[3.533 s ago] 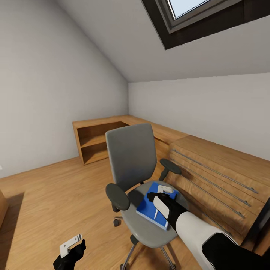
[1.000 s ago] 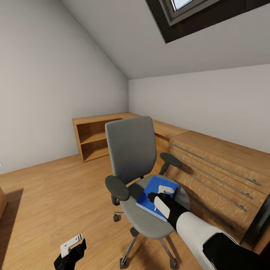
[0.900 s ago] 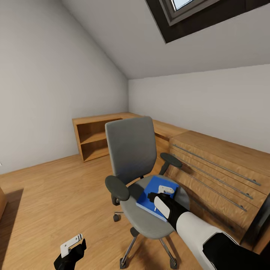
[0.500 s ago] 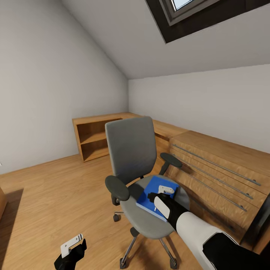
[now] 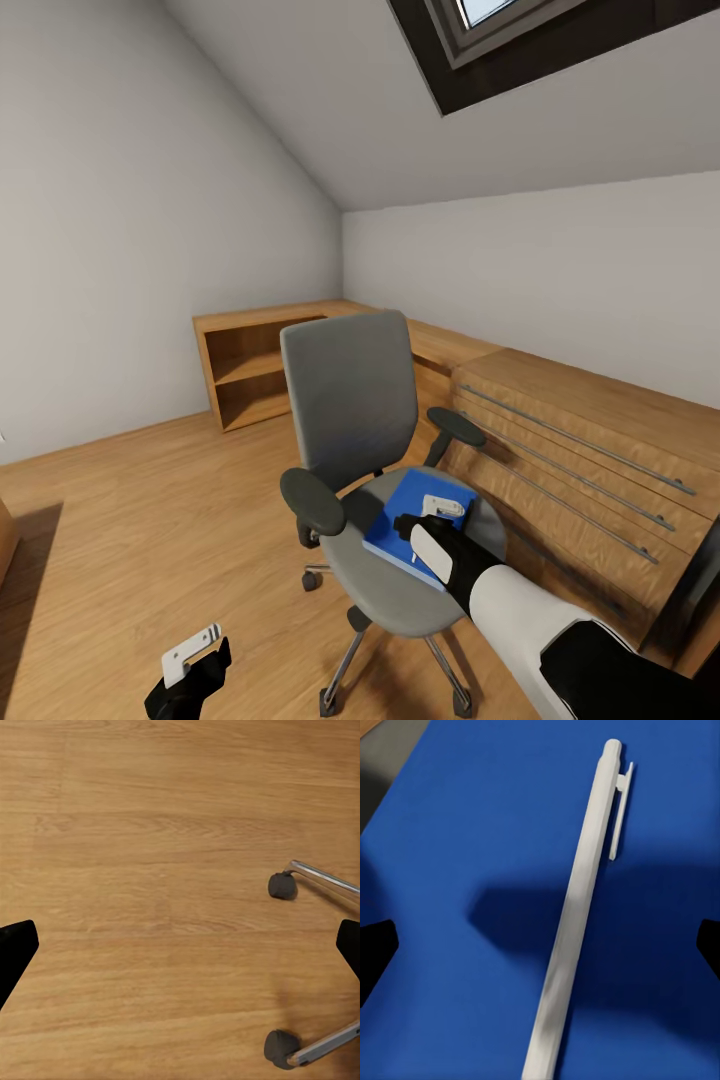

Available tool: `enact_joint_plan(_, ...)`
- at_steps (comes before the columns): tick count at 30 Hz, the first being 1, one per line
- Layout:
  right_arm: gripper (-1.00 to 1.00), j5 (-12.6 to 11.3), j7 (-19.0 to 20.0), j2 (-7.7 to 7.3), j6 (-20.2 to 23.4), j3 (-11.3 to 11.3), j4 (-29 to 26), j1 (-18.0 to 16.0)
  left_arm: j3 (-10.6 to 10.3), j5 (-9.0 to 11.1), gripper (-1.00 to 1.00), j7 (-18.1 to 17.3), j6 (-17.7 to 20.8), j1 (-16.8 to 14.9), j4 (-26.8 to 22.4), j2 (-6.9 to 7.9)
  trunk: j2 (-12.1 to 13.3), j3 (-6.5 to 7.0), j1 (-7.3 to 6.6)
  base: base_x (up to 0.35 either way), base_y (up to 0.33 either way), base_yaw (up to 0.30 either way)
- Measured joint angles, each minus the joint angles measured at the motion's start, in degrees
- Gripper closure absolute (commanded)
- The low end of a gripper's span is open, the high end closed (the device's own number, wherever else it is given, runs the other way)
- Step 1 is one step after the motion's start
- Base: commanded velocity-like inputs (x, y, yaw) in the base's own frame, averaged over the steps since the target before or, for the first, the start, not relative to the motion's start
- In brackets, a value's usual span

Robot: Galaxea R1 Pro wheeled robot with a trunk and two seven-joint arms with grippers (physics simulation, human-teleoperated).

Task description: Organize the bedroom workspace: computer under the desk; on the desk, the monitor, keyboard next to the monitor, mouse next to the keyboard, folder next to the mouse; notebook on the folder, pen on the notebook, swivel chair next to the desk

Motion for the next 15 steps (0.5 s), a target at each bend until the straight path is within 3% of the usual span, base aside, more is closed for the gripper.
enact_joint_plan(15, -1.00, 0.9, -1.7, 0.17, 0.0, 0.2, 0.0, 0.0, 0.1, 0.0, -1.00, 0.0, 0.0, 0.0, 0.0, 0.11, 0.0, 0.00, 0.00, 0.000, 0.000, 0.000)
